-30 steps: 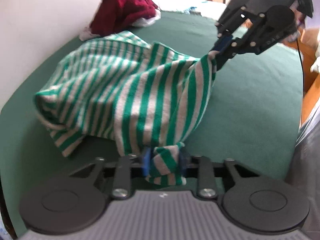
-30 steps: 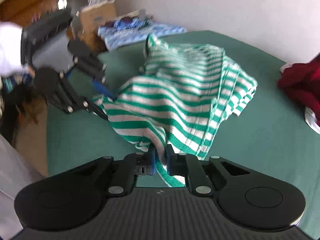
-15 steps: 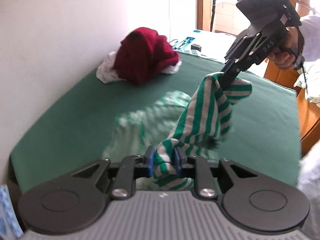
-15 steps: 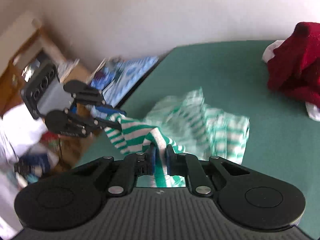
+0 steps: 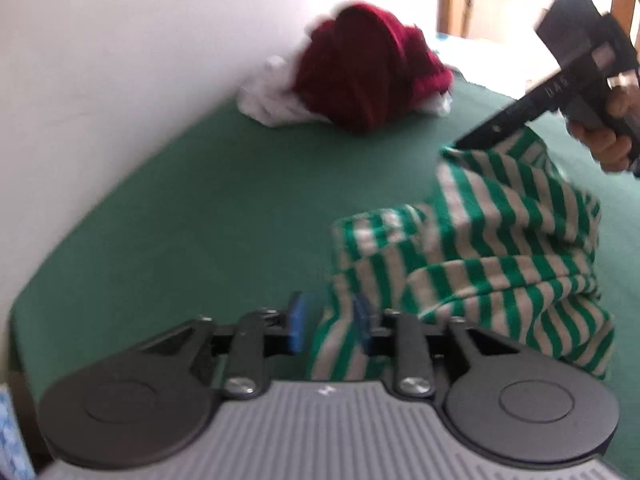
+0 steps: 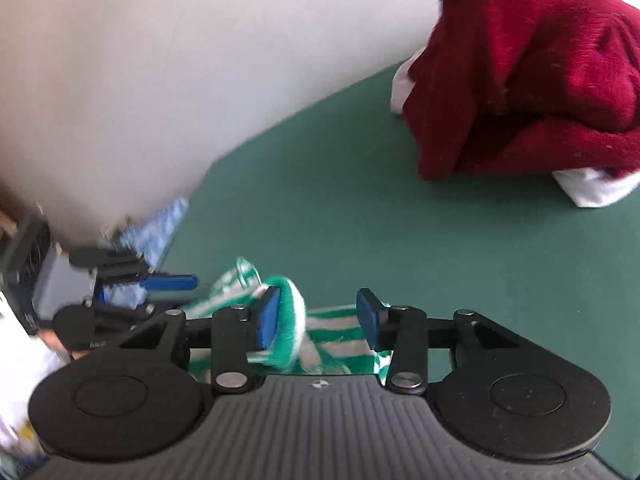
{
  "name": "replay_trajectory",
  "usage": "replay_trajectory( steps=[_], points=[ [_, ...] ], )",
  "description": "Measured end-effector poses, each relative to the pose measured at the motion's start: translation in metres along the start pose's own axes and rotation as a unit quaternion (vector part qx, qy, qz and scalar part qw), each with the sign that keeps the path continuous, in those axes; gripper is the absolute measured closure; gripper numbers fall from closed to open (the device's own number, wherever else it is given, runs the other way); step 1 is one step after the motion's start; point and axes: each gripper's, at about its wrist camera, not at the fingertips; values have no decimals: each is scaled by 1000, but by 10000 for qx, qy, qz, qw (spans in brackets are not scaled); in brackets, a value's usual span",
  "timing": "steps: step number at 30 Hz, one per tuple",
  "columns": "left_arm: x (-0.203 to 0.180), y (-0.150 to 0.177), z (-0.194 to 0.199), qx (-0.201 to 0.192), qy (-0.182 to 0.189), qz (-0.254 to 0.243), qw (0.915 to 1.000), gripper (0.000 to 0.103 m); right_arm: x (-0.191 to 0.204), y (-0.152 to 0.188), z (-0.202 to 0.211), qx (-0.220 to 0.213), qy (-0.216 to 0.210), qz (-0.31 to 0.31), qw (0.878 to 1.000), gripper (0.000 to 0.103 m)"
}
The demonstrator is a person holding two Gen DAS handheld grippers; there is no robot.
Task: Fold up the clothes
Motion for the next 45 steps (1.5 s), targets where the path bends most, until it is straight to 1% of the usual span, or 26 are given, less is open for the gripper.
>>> replay_trajectory(
  steps=[2, 4, 5, 7, 9, 10, 12, 13, 14, 15, 16, 17, 19, 21, 23, 24, 26, 28, 29, 30, 32, 35, 37, 40, 43, 45],
  points=[
    [9, 8, 29, -182, -366, 248, 9989, 49, 7, 1, 21, -413, 155, 112, 9990, 59],
    [1, 15, 59, -375, -363, 479, 9975, 49, 14, 6, 47, -821, 264, 182, 9961, 57],
    [-4, 19, 74, -475, -350, 594, 9965, 49, 17, 11, 59, -882, 66, 185, 9959, 57],
    [-38, 21, 93, -603, -215, 487, 9968, 40, 24, 30, 74, -839, -165, 274, 9960, 54],
    [-72, 23, 95, -714, 36, 477, 9963, 27, 34, 53, 75, -761, 73, 648, 9950, 46],
    [-89, 23, 92, -745, 272, 533, 9954, 24, 37, 63, 73, -751, 247, 856, 9932, 41],
    [-124, 22, 79, -786, 619, 626, 9930, 24, 34, 77, 56, -542, 412, 1029, 9924, 47],
    [-136, 21, 69, -715, 524, 617, 9942, 23, 30, 79, 47, -382, 374, 951, 9940, 68],
    [-146, 21, 58, -627, 391, 598, 9955, 24, 27, 79, 41, -391, 465, 912, 9940, 81],
    [-157, 20, 48, -539, 258, 578, 9965, 25, 23, 78, 38, -452, 527, 839, 9941, 81],
    [-167, 20, 37, -451, 126, 559, 9973, 31, 19, 78, 36, -516, 585, 763, 9940, 82],
    [-170, 21, 26, -290, -5, 523, 9982, 37, 15, 78, 34, -581, 644, 687, 9939, 82],
    [-163, 29, 9, -24, -341, 436, 9985, 62, 2, 78, 30, -539, 596, 413, 9959, 82],
    [-140, 34, 10, -123, -130, 742, 9971, 62, -2, 79, 32, -558, 580, 454, 9957, 81],
    [-119, 36, 18, -323, 1, 1003, 9944, 62, 6, 81, 43, -691, 659, 669, 9932, 70],
    [-114, 36, 22, -352, -21, 1040, 9939, 62, 13, 84, 52, -826, 747, 787, 9907, 68],
    [-106, 35, 29, -386, -92, 1082, 9933, 60, 24, 90, 77, -1166, 743, 960, 9857, 68],
    [-99, 35, 37, -420, -163, 1124, 9926, 58, 37, 96, 94, -1312, 382, 1050, 9850, 69],
    [-95, 35, 41, -437, -199, 1145, 9923, 55, 45, 100, 96, -1242, 114, 1179, 9852, 69],
    [-91, 34, 45, -454, -234, 1166, 9919, 44, 54, 104, 94, -1114, -77, 1335, 9847, 69],
    [-89, 33, 54, -576, -168, 1210, 9908, 40, 70, 113, 84, -875, -374, 1651, 9817, 70],
    [-101, 32, 64, -617, -222, 1162, 9911, 34, 75, 119, 50, -680, -91, 2049, 9764, 73],
    [-108, 31, 70, -593, -410, 1147, 9908, 34, 62, 115, 30, -465, 356, 1819, 9816, 79],
    [-128, 28, 99, -981, -637, 1220, 9856, 35, 37, 112, 20, 54, 285, 1202, 9923, 85],
    [-157, 18, 113, -1419, -302, 1136, 9829, 27, 35, 109, 35, -123, 57, 1084, 9940, 80],
    [-173, 11, 104, -1410, -63, 978, 9851, 26, 38, 106, 48, -407, -206, 1080, 9931, 80]
  ],
)
Point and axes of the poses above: each gripper's, at about its wrist camera, not at the fingertips, and z roughly against the way its jaws point, x to its left, y to its underside, and after that the axes turned 9 degrees about -z, right-handed
